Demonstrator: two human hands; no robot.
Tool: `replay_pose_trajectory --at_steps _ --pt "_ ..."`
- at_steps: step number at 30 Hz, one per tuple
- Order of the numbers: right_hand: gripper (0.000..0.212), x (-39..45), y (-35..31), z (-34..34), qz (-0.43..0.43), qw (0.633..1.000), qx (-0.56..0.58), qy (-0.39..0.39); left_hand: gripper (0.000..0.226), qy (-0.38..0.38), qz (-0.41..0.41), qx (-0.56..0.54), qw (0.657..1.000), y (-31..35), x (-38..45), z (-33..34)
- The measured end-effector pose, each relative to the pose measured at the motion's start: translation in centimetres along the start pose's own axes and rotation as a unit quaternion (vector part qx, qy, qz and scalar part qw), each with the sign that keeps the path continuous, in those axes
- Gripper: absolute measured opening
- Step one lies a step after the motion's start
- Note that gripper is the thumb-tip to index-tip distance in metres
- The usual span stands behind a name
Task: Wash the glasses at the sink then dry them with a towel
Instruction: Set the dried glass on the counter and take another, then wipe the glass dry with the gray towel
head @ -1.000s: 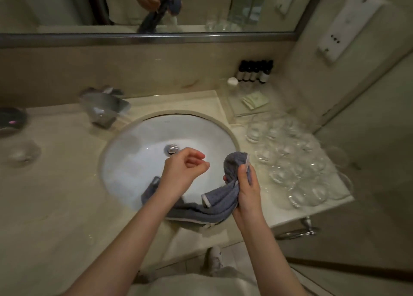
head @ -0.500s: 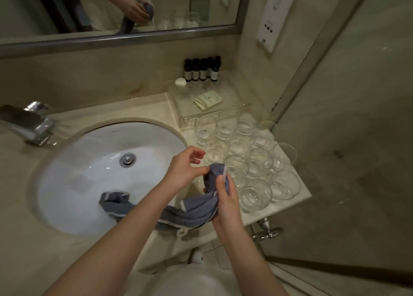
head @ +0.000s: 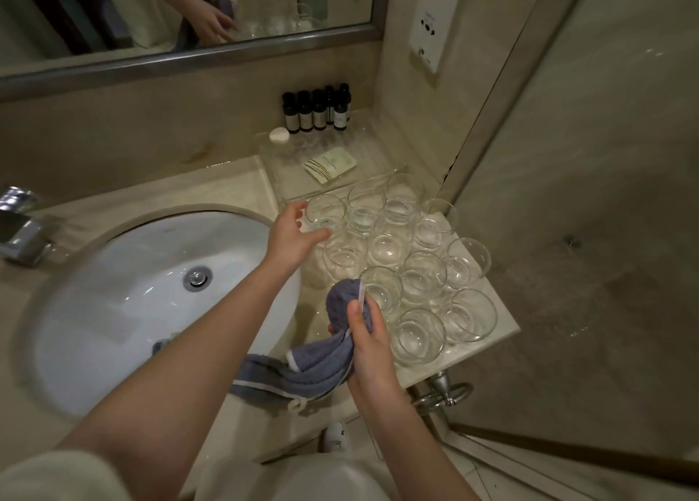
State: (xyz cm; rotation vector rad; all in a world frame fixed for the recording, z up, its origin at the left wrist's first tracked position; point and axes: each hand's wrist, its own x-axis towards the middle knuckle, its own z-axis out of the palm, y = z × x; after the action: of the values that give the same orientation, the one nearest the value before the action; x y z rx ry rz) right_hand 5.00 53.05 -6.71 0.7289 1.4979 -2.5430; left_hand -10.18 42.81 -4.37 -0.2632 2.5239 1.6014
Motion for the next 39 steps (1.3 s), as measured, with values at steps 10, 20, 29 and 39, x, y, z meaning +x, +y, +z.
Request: replay_pose_trajectory --at_steps 10,20,29,39 --pt "0.055 0.7 -0.5 0.5 0.003 1.0 -0.017 -0.023 0.101 -0.049 -0.039 0.043 0.997 0.7 3.4 2.1" --pt "0.059 0.8 -0.4 0.6 0.007 1.0 -0.03 -0.005 0.082 -0.014 -0.104 0.059 0.993 1.7 4.3 3.8" --pt "0.06 0.3 -0.8 1.4 0.001 1.0 -0.027 0.001 0.081 0.031 -0.101 0.047 0.993 0.2 4.9 1.6" --pt "0.041 -0.1 -1.6 5.9 -0.1 0.993 -0.064 0.01 0.075 0.021 -0.1 -0.149 0.984 -0.9 -1.4 -9.8"
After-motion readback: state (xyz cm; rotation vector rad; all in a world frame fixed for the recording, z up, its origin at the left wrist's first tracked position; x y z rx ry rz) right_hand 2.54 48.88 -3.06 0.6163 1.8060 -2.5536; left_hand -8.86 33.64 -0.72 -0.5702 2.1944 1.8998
